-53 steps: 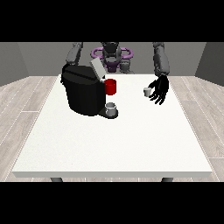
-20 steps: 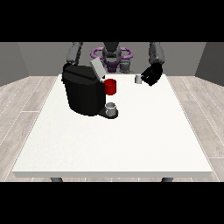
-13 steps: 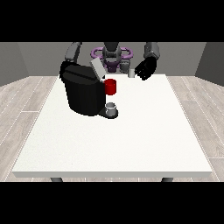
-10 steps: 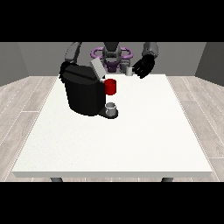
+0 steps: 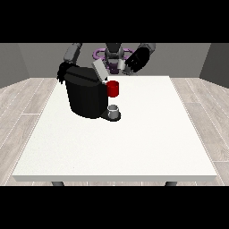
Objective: Insert the coffee pod into the coffee machine and close the lid
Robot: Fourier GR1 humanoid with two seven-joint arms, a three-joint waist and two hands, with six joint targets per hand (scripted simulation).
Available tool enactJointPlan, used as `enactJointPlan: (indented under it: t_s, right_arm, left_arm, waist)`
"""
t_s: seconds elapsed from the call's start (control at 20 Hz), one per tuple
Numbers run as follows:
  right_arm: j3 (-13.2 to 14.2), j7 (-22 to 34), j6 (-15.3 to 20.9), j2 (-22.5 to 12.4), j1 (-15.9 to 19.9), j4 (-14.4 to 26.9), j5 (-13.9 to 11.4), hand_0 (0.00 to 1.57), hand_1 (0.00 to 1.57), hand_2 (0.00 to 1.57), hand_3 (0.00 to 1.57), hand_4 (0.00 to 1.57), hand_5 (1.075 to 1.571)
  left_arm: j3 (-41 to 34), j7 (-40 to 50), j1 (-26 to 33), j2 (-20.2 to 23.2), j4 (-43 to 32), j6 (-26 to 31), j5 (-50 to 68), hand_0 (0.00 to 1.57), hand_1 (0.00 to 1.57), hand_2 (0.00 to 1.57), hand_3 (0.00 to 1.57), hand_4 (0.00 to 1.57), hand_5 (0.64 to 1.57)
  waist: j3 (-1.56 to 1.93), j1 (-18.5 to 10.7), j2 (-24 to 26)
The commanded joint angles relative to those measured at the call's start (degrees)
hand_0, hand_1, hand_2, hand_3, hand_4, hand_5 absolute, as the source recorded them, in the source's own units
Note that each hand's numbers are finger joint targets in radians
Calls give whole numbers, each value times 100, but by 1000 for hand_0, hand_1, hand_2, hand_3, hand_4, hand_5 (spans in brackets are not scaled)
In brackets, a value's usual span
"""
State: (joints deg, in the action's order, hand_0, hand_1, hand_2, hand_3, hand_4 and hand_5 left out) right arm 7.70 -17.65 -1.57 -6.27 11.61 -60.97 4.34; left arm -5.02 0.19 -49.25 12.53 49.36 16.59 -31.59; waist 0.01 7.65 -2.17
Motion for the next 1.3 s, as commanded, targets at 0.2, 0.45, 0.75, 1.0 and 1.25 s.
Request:
enactJointPlan:
  t_s: [0.2, 0.45, 0.75, 1.0, 1.25]
  right_arm:
    - [-87, 177, -126, -16, 297, -434, 99, 0, 0, 0, 0, 137, 1571]
    - [-309, -264, -194, 25, 608, -231, -171, 0, 0, 0, 0, 0, 1571]
    - [-400, -329, -556, 78, 572, -259, -30, 0, 0, 0, 0, 183, 1571]
    - [-95, -675, -693, -259, 870, 64, 26, 0, 0, 0, 0, 267, 1571]
    - [47, -489, -746, -346, 1278, 252, 155, 0, 0, 0, 0, 242, 1571]
  left_arm:
    - [-482, -96, -487, 425, -391, -186, 152, 1354, 1354, 1410, 1351, 602, 1571]
    - [-547, 242, -1073, 310, -451, -483, 128, 1436, 1436, 1456, 1327, 621, 1571]
    - [-785, 148, -1271, 641, -642, -567, 227, 1506, 1506, 1501, 1431, 604, 1571]
    - [-949, 194, -1634, 847, -698, -286, 453, 1438, 1438, 1475, 1389, 595, 1571]
    - [-701, 101, -1804, 1031, -726, -313, 166, 1422, 1422, 1461, 1333, 634, 1571]
  waist:
    - [-2, 465, -645]
    - [0, 487, -1137]
    - [0, 619, -1249]
    - [1, 561, -1613]
    - [2, 560, -1877]
